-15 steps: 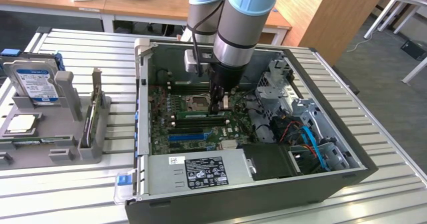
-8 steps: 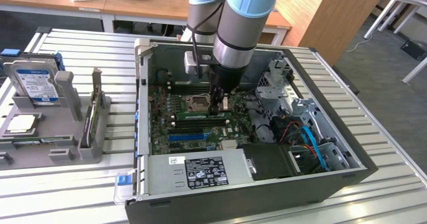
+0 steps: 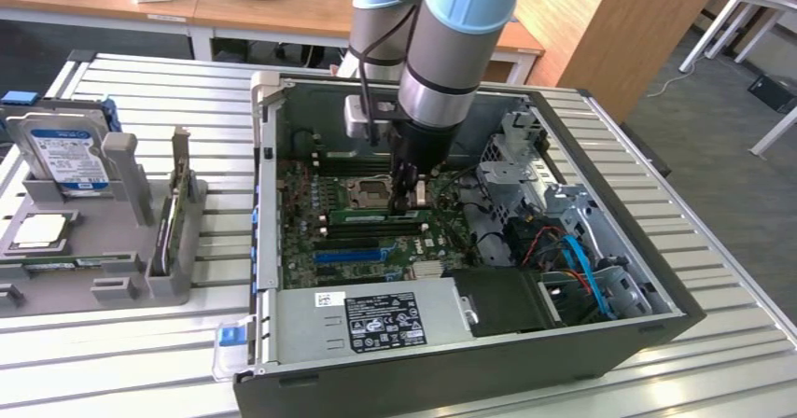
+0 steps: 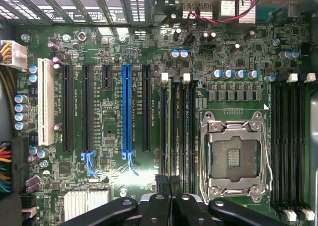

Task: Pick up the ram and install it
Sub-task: 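Insert the ram into the slot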

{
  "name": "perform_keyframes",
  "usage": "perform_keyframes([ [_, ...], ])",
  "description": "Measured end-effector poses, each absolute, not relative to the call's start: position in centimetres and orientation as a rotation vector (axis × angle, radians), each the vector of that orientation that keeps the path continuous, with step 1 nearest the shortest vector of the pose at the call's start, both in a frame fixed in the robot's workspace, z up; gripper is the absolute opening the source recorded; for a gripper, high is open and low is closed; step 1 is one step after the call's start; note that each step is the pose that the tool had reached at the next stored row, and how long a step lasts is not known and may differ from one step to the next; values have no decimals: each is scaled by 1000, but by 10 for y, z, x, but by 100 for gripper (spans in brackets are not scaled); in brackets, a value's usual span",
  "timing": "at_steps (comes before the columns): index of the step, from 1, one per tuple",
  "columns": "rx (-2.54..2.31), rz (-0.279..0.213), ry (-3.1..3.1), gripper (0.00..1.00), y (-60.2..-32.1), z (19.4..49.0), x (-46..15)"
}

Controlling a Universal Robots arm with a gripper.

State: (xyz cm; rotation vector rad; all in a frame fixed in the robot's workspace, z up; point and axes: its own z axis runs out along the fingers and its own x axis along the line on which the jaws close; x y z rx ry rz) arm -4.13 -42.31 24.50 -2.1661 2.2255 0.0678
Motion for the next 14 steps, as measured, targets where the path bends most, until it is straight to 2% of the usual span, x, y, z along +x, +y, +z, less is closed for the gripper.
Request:
perform_keyframes([
  [14, -2172, 71, 2222, 12, -423, 244, -41],
])
